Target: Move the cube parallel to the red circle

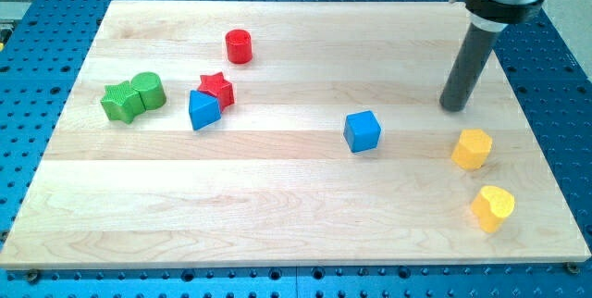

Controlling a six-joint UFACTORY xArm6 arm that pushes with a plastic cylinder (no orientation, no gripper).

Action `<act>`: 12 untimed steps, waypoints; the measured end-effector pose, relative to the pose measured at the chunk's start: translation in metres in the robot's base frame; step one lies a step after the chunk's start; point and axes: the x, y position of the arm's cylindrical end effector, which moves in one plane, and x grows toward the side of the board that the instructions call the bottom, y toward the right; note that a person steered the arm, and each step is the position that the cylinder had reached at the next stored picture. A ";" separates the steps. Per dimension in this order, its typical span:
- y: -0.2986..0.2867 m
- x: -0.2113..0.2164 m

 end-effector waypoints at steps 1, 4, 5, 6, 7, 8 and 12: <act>0.002 0.019; -0.032 0.108; -0.069 0.094; -0.120 0.094; -0.147 0.055; -0.172 0.011; -0.125 -0.078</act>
